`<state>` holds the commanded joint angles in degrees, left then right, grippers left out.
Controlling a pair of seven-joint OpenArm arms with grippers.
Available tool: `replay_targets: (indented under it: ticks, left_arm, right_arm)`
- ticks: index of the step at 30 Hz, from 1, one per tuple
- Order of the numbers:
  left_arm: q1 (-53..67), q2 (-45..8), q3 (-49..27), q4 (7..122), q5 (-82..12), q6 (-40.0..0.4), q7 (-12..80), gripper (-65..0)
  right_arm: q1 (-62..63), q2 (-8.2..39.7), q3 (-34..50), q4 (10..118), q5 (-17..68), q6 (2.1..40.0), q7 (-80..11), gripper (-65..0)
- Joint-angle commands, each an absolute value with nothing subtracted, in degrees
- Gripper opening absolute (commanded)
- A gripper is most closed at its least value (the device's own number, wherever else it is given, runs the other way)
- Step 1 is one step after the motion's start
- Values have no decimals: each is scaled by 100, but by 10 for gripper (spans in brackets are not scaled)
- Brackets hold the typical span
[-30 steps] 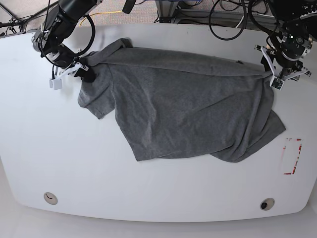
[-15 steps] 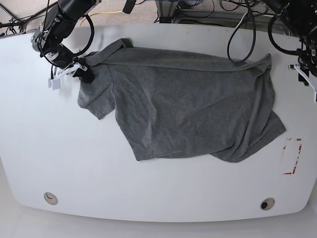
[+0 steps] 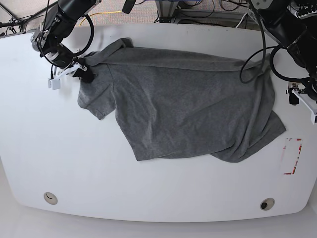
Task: Fold the T-shirt properly
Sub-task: 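Slide the left gripper along the shirt side and grasp the hem corner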
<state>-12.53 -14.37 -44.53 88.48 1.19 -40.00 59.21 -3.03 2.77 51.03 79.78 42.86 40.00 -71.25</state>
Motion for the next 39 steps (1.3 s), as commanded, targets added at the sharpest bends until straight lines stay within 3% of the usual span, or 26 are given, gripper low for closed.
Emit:
replay_targets:
  ticks: [18,21,28,31,34,36,39]
  left_arm:
    - [-2527,-1455,-4479,5560,136,-4000,4321,-76]
    - [-2642,-1455,-4444,5191,145,-3749,4022,-76]
    - [-2668,-1613,-4444,4435,145,-3670,3451,-76]
    - [-2756,-1631,-4444,4119,127,-3380,3266,-76]
    - [-2774,-1631,-4444,3978,119,-3354,3134,-79]
    - [-2782,-1613,-4444,3952,119,-3345,3046,-121]
    - [-2791,-1596,-4444,3960,127,-3310,3029,-315]
  right_arm:
    - [-295,303,5103,7969,4286,4000,-7125,-650]
    - [-295,374,5103,7969,4286,4000,-7125,-650]
    - [-295,382,5112,7969,4286,4000,-7125,-650]
    - [-295,400,5112,7969,4303,4000,-7125,-650]
    - [-295,400,5112,7969,4303,4000,-7125,-650]
    - [-295,400,5112,7969,4303,4000,-7125,-650]
    - [-295,400,5121,7969,4303,4000,-7125,-650]
